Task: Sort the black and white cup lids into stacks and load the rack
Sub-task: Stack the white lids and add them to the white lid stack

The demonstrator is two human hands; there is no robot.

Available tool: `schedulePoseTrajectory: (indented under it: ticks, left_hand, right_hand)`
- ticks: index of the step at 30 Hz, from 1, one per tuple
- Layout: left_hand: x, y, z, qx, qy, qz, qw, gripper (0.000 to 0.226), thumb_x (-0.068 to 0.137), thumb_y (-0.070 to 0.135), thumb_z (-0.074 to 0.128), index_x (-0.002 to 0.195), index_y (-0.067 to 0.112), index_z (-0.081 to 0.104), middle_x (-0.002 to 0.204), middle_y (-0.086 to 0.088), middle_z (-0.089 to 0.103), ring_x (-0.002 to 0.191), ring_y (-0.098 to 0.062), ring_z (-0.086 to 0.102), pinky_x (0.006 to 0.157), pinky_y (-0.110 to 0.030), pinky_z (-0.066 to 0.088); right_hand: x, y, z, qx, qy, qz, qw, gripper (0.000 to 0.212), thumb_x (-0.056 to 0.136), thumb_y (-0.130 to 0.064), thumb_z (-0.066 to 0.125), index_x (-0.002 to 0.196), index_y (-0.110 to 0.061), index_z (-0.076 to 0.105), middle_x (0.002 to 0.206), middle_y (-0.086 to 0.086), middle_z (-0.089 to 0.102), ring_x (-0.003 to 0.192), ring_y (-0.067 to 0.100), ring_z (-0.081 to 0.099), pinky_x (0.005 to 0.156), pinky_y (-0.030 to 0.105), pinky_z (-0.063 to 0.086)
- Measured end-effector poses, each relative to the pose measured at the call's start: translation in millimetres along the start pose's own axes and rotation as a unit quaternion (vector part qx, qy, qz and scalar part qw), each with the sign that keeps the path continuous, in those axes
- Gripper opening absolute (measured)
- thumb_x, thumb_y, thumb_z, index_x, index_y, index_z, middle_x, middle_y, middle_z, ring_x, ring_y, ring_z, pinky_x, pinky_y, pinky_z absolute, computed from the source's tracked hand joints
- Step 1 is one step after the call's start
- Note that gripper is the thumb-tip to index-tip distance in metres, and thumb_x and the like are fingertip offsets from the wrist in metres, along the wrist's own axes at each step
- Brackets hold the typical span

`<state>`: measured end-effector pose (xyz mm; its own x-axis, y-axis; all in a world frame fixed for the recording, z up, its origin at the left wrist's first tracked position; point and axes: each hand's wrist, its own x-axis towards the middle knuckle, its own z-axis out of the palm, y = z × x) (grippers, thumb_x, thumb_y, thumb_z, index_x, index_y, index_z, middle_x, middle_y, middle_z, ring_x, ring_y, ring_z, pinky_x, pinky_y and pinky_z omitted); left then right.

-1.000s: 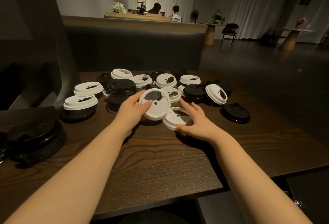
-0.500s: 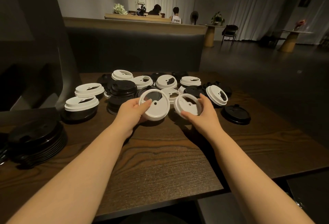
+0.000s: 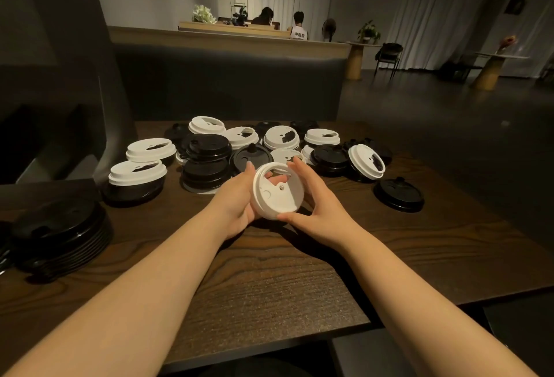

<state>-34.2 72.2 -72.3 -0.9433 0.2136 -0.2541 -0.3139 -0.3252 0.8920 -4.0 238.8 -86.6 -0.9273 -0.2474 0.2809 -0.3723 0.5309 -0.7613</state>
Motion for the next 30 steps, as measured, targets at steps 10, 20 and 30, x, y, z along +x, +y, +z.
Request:
schedulePoseTrajectory:
  ticks: [10,20,30]
  left_hand:
    - [-4,-6,3,0.035,-0.030,0.051,0.998,0.041,0.089,0.032,0.057,0.126,0.014,0.052,0.115,-0.006,0.067,0.109,-0.024,0.062,0.085,-0.039,0.056]
    - [-1,-5,6,-0.100,-0.035,-0.017,0.994,0.051,0.102,0.048,0.024,0.107,0.016,0.063,0.090,-0.010,0.075,0.096,-0.027,0.066,0.079,-0.043,0.053]
    - [6,-6,0,-0.129,-0.055,-0.030,0.990,0.056,0.101,0.050,0.022,0.129,0.014,0.055,0.123,-0.016,0.063,0.111,-0.032,0.061,0.078,-0.044,0.053]
  right_hand:
    - [1,2,3,-0.048,0.047,-0.019,0.998,0.091,0.076,-0.028,0.079,0.148,-0.025,0.023,0.150,-0.008,0.027,0.127,-0.003,0.025,0.103,0.015,0.026]
    - [1,2,5,-0.063,0.080,-0.072,0.992,0.080,0.078,-0.025,0.077,0.144,-0.020,0.031,0.147,-0.004,0.033,0.133,0.005,0.031,0.108,0.022,0.032]
    - [0,-2,6,-0.020,0.104,-0.055,0.993,0.076,0.079,-0.027,0.075,0.142,-0.020,0.033,0.146,-0.006,0.031,0.137,0.008,0.028,0.112,0.025,0.030]
